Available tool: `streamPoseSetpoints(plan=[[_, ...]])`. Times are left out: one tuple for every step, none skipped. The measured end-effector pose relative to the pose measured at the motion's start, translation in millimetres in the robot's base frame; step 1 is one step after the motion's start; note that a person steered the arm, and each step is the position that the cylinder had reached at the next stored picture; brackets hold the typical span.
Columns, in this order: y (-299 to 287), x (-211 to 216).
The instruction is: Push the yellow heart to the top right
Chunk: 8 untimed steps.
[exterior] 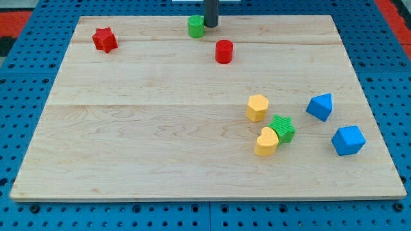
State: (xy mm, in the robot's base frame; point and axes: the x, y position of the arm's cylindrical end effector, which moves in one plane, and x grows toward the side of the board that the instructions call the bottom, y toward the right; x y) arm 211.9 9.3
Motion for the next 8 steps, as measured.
streamPoseSetpoints(plan=[[14, 3], [14, 15], [89, 22], [149, 56], [157, 124], [191, 160], [247, 201], [281, 264]])
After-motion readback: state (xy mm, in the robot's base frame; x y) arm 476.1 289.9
